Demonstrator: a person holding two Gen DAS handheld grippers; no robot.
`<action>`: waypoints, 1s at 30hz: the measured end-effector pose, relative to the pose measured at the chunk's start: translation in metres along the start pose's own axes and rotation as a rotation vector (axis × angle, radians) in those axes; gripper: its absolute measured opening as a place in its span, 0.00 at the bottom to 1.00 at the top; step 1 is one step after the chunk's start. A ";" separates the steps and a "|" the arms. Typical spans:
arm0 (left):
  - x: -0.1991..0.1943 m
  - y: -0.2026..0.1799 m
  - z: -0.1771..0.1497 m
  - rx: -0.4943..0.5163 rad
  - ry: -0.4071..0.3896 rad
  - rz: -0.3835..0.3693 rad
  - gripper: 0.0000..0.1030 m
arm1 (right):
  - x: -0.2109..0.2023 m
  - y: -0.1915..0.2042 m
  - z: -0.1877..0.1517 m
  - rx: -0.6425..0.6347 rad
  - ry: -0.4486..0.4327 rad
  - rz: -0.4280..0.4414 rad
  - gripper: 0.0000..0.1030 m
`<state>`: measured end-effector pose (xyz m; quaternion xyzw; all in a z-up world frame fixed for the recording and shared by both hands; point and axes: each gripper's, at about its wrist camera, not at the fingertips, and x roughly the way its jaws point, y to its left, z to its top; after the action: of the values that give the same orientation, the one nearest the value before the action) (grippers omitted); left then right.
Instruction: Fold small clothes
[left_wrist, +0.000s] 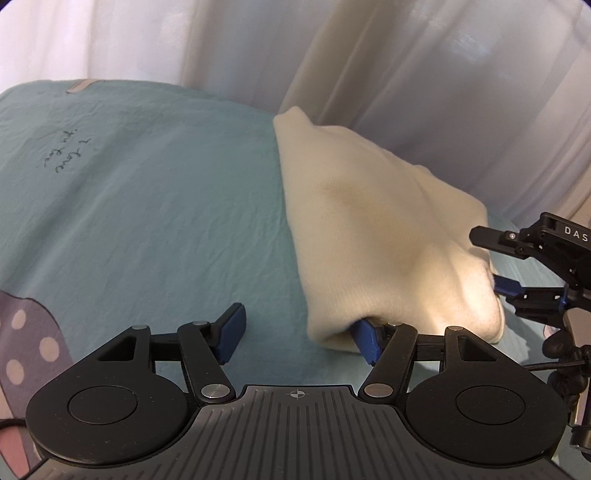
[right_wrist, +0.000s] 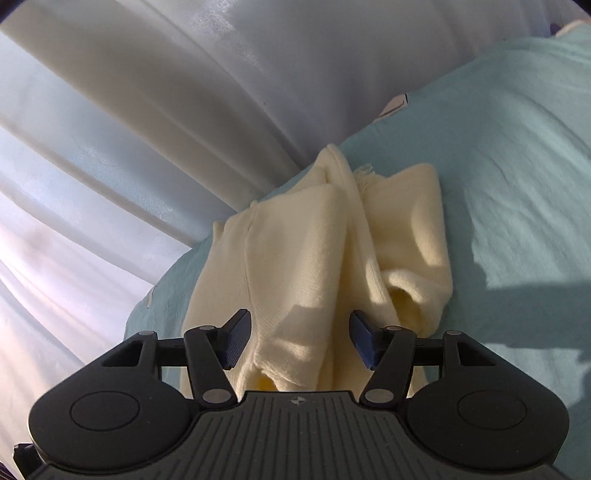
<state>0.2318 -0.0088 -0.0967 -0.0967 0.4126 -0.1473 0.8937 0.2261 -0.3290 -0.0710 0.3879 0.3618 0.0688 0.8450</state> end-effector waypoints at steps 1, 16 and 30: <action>0.000 -0.001 0.000 0.003 0.001 0.001 0.66 | 0.004 0.000 -0.001 0.009 0.011 0.023 0.52; 0.005 -0.017 0.003 0.038 0.024 0.019 0.66 | -0.010 0.062 0.007 -0.460 -0.204 -0.317 0.07; 0.009 -0.026 0.003 0.043 0.039 0.037 0.67 | -0.024 0.014 -0.005 -0.244 -0.016 -0.113 0.46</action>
<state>0.2351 -0.0355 -0.0931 -0.0669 0.4285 -0.1416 0.8899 0.2075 -0.3263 -0.0498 0.2618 0.3652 0.0612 0.8913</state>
